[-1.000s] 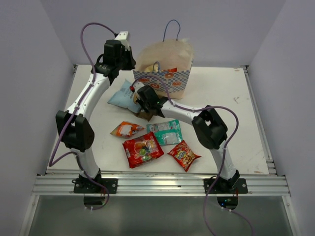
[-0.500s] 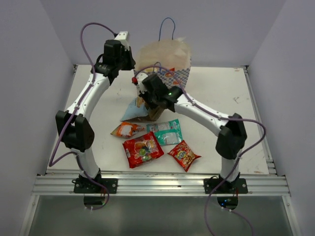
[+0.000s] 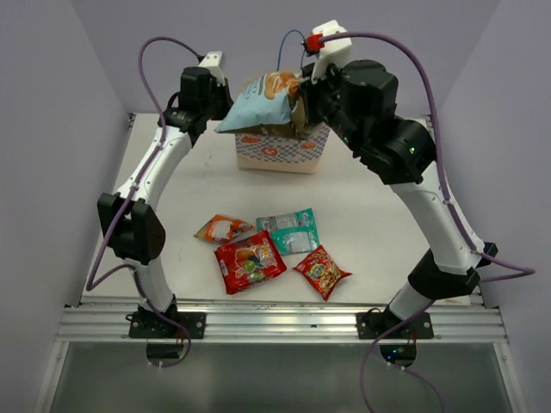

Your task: Place the snacks into the paper bag

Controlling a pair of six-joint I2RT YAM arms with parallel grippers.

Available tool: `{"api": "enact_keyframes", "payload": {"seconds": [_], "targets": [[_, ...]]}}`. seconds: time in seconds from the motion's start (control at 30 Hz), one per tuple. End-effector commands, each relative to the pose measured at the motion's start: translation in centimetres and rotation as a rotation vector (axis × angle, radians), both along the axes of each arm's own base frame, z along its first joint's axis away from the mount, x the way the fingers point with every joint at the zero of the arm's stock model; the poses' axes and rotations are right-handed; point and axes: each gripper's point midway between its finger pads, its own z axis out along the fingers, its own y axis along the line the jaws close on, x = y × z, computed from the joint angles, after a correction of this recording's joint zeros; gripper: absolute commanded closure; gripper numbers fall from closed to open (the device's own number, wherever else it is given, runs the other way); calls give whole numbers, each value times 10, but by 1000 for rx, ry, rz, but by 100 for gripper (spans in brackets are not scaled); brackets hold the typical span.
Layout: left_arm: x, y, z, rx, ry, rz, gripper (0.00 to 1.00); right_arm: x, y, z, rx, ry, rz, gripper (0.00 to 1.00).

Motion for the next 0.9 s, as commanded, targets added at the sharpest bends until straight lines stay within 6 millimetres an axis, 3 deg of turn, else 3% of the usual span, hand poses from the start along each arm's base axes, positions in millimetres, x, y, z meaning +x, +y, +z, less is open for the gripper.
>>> {"api": "enact_keyframes", "payload": {"seconds": [0.0, 0.13, 0.23, 0.3, 0.4, 0.47, 0.63, 0.87], "targets": [[9, 0, 27, -43, -64, 11, 100, 38, -23, 53, 105, -180, -134, 100], [8, -4, 29, -61, -65, 6, 100, 89, -35, 64, 191, -240, -172, 100], [7, -3, 29, -68, -59, 9, 100, 139, -39, 38, 221, -204, -182, 100], [6, -3, 27, -70, -53, 10, 100, 175, -42, 6, 238, -147, -201, 100], [6, -4, 28, -74, -55, 7, 100, 203, -39, -39, 221, -65, -205, 100], [7, -5, 30, -80, -60, 2, 100, 211, -33, -71, 196, 0, -190, 100], [10, -8, 25, -92, -47, -2, 100, 219, -12, -116, 206, 101, -126, 100], [14, -12, 21, -108, -44, -8, 100, 197, 15, -114, 233, 139, -35, 100]]}}
